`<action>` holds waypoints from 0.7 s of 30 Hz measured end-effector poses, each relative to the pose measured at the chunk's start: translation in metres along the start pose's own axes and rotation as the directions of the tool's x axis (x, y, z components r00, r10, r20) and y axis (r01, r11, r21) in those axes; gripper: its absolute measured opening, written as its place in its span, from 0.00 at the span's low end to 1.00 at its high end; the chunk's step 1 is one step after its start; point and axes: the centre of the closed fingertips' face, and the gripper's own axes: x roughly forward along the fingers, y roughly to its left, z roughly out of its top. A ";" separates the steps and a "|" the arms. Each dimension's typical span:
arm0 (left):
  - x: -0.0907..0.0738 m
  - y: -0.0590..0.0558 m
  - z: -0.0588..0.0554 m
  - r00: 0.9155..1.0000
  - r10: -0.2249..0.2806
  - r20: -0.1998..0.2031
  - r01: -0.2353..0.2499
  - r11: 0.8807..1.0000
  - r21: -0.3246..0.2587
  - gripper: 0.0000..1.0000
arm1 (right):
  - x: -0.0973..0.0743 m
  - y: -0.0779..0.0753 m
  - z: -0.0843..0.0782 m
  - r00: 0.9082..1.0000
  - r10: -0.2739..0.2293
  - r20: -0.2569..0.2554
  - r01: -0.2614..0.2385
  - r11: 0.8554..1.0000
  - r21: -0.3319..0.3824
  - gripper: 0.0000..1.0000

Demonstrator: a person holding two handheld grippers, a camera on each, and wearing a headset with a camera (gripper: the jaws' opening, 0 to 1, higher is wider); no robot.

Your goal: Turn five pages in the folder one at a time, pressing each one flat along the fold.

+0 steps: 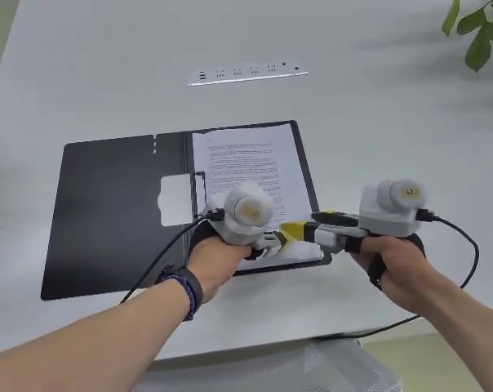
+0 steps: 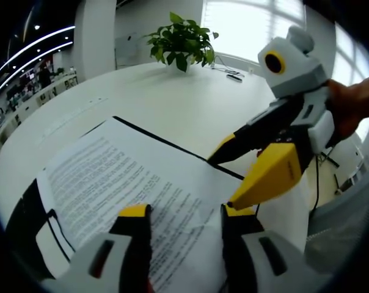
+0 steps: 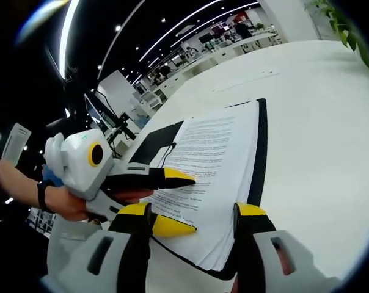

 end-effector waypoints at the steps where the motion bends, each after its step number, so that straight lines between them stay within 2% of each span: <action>1: -0.001 -0.002 0.000 1.000 -0.007 0.001 0.007 1.000 -0.010 0.47 | -0.002 0.000 0.001 1.000 0.001 0.011 -0.001 1.000 0.011 0.50; 8: -0.006 -0.011 0.000 0.999 -0.037 -0.004 0.037 0.999 -0.032 0.59 | -0.006 0.002 0.001 0.999 0.015 0.038 -0.016 0.999 0.031 0.37; 14: -0.014 -0.012 -0.002 0.999 -0.035 0.000 0.035 0.999 -0.037 0.63 | -0.006 0.003 -0.002 0.999 0.014 0.049 -0.015 0.999 0.033 0.28; 21: -0.027 -0.011 0.001 1.000 -0.024 0.015 0.024 0.999 -0.042 0.68 | -0.003 0.004 -0.003 0.998 0.009 0.065 -0.012 0.999 0.041 0.12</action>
